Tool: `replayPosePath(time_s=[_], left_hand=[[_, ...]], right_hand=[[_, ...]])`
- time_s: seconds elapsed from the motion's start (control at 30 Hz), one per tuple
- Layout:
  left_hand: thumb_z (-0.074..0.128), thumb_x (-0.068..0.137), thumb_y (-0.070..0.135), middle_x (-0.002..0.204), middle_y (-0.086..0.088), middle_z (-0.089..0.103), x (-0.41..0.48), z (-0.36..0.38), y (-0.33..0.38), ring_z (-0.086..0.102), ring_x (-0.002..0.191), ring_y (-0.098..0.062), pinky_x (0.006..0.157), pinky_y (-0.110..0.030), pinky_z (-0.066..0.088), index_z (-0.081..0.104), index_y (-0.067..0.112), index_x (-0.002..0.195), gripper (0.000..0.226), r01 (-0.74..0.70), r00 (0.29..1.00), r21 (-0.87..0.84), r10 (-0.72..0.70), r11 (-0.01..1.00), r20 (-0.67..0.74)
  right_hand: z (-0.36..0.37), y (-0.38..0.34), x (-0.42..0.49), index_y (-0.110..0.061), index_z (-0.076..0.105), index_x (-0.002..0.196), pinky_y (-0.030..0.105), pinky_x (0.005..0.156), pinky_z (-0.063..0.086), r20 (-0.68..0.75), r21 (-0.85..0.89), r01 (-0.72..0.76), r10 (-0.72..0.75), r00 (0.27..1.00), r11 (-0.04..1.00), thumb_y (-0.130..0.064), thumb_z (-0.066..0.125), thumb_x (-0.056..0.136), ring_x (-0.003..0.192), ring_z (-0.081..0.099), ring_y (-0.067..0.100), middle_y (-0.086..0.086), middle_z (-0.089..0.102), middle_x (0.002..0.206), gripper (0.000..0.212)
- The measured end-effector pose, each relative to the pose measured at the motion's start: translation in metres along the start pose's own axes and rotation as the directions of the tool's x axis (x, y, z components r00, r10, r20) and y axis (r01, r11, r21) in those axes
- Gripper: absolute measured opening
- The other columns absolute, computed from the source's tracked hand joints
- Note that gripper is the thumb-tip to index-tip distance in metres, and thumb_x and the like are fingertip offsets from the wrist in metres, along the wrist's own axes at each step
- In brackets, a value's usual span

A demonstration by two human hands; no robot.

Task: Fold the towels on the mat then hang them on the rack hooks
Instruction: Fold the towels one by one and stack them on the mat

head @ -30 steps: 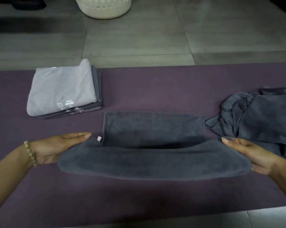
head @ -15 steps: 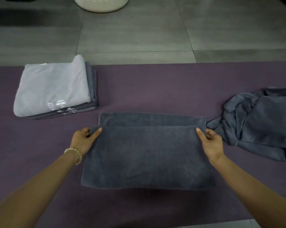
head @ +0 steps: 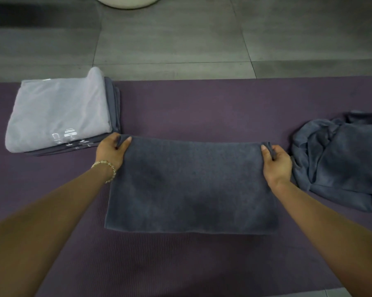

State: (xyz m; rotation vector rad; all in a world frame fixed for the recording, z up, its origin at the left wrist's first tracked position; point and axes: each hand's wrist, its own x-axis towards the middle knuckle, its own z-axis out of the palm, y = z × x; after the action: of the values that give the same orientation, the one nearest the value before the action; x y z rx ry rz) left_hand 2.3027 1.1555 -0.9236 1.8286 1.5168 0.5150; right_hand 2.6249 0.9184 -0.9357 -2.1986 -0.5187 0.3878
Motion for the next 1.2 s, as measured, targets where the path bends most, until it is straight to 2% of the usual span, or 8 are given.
replayPosePath(time_s=[0.13,0.43,0.6,0.73,0.83,1.0,1.1,1.2], left_hand=[[0.057,0.092,0.037,0.108,-0.014,0.064,0.0,0.006,-0.001,0.058,0.105,-0.025,0.084,-0.026,0.04,0.062,-0.002,0.111,0.044,0.184,0.977,-0.001,-0.183,0.983,0.113],[0.057,0.092,0.034,0.083,-0.001,0.069,-0.063,-0.047,-0.032,0.066,0.077,-0.017,0.058,-0.019,0.052,0.066,0.012,0.091,0.024,0.208,0.778,0.155,-0.259,0.966,0.573],[0.045,0.098,0.027,0.065,-0.008,0.048,-0.102,-0.028,-0.041,0.042,0.061,-0.02,0.058,-0.031,0.037,0.044,0.005,0.074,0.033,0.115,0.97,0.062,-0.126,0.991,0.209],[0.045,0.099,0.022,0.065,-0.004,0.05,-0.111,-0.014,-0.043,0.044,0.06,-0.015,0.056,-0.02,0.035,0.045,0.014,0.073,0.027,0.08,0.995,0.016,-0.081,0.997,0.065],[0.05,0.097,0.026,0.067,-0.001,0.054,-0.114,-0.011,-0.049,0.05,0.064,-0.02,0.056,-0.032,0.035,0.049,0.013,0.084,0.018,0.07,0.998,0.066,-0.07,0.995,0.007],[0.064,0.086,0.04,0.086,-0.005,0.06,-0.12,-0.014,-0.047,0.056,0.077,-0.022,0.066,-0.033,0.043,0.051,0.011,0.098,0.034,0.165,0.986,0.137,-0.162,0.977,-0.037],[0.065,0.082,0.047,0.081,-0.003,0.062,-0.11,-0.024,-0.041,0.059,0.08,-0.024,0.069,-0.031,0.042,0.055,0.01,0.097,0.041,0.216,0.963,0.272,-0.251,0.938,0.101],[0.064,0.079,0.054,0.089,0.002,0.063,-0.093,-0.038,-0.029,0.062,0.088,-0.021,0.069,-0.023,0.043,0.058,0.011,0.101,0.048,0.247,0.868,0.286,-0.343,0.926,0.36]], right_hand=[[-0.003,0.0,-0.002,-0.013,0.042,0.063,0.031,0.06,0.034,0.063,-0.141,-0.091,0.1,0.993,0.986,-0.035,0.063,0.089,0.05,0.038,0.013,0.0,0.042,0.054,0.04],[-0.055,0.028,-0.072,0.001,0.068,0.074,0.031,0.064,0.051,0.383,-0.225,-0.177,0.254,0.888,0.958,-0.039,0.07,0.083,0.068,0.066,0.016,0.007,0.071,0.071,0.041],[-0.045,0.039,-0.094,-0.007,0.04,0.062,0.018,0.05,0.037,0.165,-0.024,-0.164,0.165,0.972,0.986,-0.03,0.056,0.094,0.054,0.041,0.006,0.009,0.047,0.058,0.042],[-0.042,0.044,-0.103,-0.013,0.034,0.062,0.031,0.055,0.036,0.074,-0.045,-0.12,0.123,0.99,0.992,-0.031,0.054,0.095,0.054,0.037,0.012,0.0,0.039,0.055,0.042],[-0.042,0.046,-0.109,-0.012,0.038,0.066,0.034,0.058,0.036,0.052,-0.113,-0.111,0.118,0.992,0.987,-0.036,0.052,0.095,0.055,0.044,0.017,0.001,0.043,0.055,0.039],[-0.029,0.034,-0.119,-0.01,0.052,0.117,0.045,0.088,0.043,-0.021,-0.369,0.154,-0.173,0.985,0.916,-0.049,0.039,0.093,0.108,0.052,0.032,0.012,0.055,0.117,0.048],[-0.011,0.027,-0.12,-0.02,0.038,0.144,0.041,0.117,0.014,0.261,-0.463,0.423,-0.335,0.905,0.779,-0.052,0.029,0.094,0.143,0.021,0.025,0.003,0.032,0.153,0.06],[0.004,0.029,-0.116,-0.034,0.008,0.15,0.032,0.118,-0.014,0.466,-0.518,0.512,-0.276,0.841,0.686,-0.068,-0.001,0.09,0.147,-0.01,0.015,-0.009,0.002,0.159,0.07]])
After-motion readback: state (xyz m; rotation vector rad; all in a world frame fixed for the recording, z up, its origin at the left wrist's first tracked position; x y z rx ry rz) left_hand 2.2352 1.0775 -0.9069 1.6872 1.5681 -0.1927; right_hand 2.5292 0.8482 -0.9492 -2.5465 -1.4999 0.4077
